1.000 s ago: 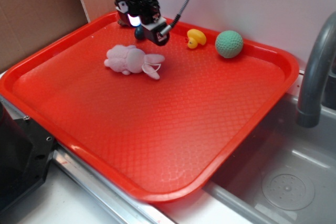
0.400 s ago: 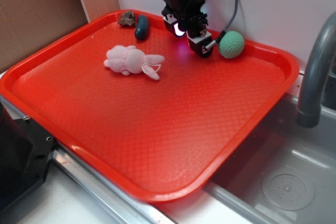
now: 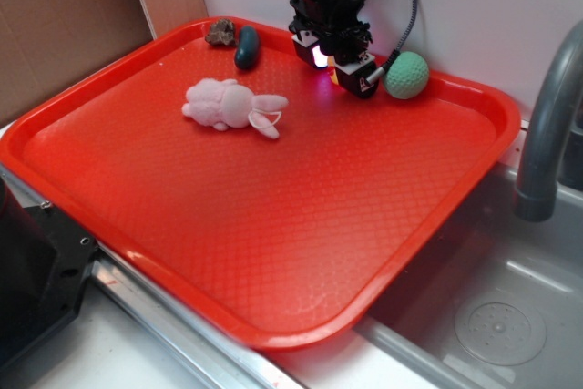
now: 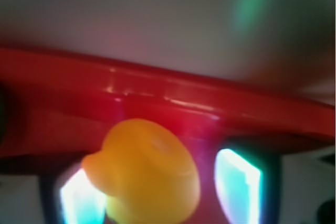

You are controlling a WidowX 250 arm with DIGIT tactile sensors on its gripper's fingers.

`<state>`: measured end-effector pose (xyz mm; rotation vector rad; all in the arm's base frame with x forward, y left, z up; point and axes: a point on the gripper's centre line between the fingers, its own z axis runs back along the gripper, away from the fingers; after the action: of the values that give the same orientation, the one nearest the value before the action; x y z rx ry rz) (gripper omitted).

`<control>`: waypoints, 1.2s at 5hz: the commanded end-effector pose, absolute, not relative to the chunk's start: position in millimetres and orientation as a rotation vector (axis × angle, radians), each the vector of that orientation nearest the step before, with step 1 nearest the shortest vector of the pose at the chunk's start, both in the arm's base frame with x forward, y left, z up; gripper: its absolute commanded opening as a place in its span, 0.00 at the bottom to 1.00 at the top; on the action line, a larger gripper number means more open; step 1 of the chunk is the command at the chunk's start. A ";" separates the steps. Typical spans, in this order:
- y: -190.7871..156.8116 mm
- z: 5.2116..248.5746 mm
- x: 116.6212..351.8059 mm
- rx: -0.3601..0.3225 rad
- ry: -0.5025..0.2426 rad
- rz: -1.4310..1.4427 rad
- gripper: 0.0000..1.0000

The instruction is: Grab the yellow duck.

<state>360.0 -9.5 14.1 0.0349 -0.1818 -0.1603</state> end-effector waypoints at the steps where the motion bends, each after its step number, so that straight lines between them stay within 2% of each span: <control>1: -14.6 54.4 339.9 0.068 -0.247 -0.152 0.00; 2: -1.2 104.2 299.1 0.040 -0.276 -0.083 0.00; 3: 14.0 154.9 253.4 -0.022 -0.230 0.021 0.00; 4: 20.3 205.5 220.0 -0.015 -0.213 0.131 0.00; 5: 28.1 235.2 204.2 -0.057 -0.172 0.143 0.00; 6: 27.4 240.0 192.3 -0.003 -0.175 0.196 0.00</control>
<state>185.9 34.8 228.0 -0.0023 -0.1376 0.2043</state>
